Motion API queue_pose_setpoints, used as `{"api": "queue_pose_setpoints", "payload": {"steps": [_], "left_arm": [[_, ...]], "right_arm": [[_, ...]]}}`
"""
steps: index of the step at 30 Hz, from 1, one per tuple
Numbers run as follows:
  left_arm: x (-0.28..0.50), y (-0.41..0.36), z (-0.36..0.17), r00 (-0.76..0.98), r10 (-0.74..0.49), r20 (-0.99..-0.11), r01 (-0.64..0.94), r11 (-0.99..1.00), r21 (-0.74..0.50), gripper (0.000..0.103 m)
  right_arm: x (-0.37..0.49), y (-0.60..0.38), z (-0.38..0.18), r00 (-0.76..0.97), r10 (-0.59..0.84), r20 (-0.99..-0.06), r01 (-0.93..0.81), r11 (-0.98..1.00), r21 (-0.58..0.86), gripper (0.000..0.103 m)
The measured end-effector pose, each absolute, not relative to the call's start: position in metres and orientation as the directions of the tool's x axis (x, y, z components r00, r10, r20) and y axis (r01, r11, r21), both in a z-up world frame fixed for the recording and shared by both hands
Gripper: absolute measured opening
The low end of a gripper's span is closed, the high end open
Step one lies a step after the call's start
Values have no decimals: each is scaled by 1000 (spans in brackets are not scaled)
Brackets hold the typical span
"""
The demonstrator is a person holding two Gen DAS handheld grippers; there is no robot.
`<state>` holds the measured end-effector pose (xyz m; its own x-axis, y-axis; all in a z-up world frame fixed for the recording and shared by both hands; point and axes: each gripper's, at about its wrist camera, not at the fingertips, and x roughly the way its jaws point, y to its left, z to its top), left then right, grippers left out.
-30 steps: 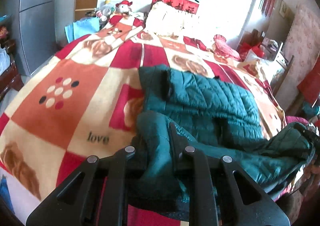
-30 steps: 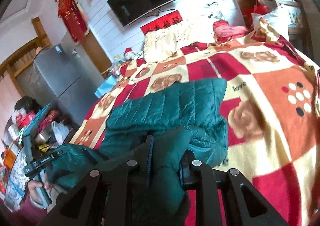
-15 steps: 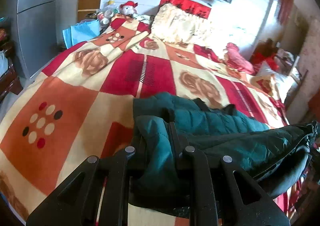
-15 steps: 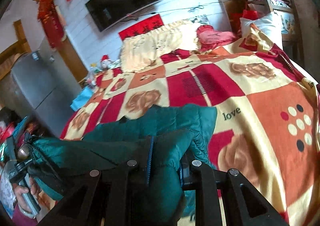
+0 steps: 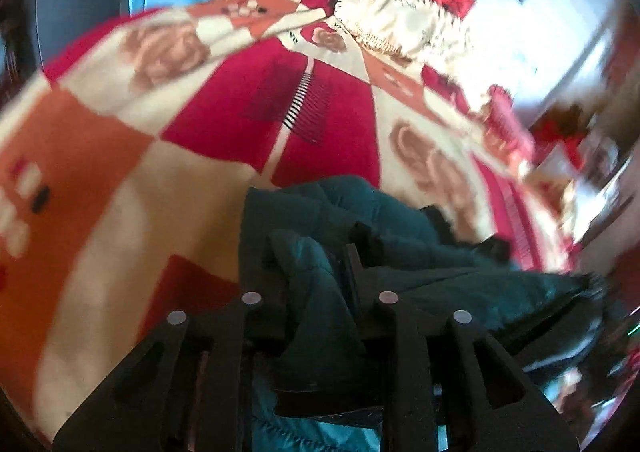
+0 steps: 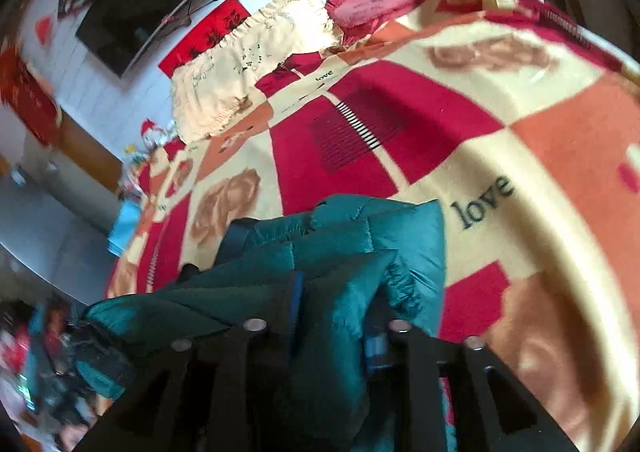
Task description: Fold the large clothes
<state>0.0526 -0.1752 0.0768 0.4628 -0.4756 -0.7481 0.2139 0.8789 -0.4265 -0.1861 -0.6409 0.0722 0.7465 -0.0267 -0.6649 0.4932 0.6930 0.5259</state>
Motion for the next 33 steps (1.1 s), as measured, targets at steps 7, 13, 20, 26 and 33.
{"api": "queue_pose_setpoints", "payload": {"steps": [7, 13, 20, 26, 33], "left_arm": [[53, -163, 102, 408, -575, -709, 258, 818, -514, 35], [46, -158, 123, 396, -597, -698, 285, 802, -525, 46], [35, -135, 152, 562, -558, -611, 251, 819, -517, 74], [11, -155, 146, 574, -549, -608, 313, 833, -457, 74], [24, -220, 103, 552, -402, -731, 309, 912, -268, 74]], "right_arm": [[-194, -643, 96, 794, 15, -607, 417, 715, 562, 60], [-203, -639, 115, 814, -30, -580, 425, 711, 560, 68], [-222, -630, 149, 852, -130, -508, 427, 733, 529, 71], [-203, -567, 154, 853, -20, -522, 275, 866, 417, 71], [-128, -502, 115, 768, 45, -639, 181, 942, 284, 71]]}}
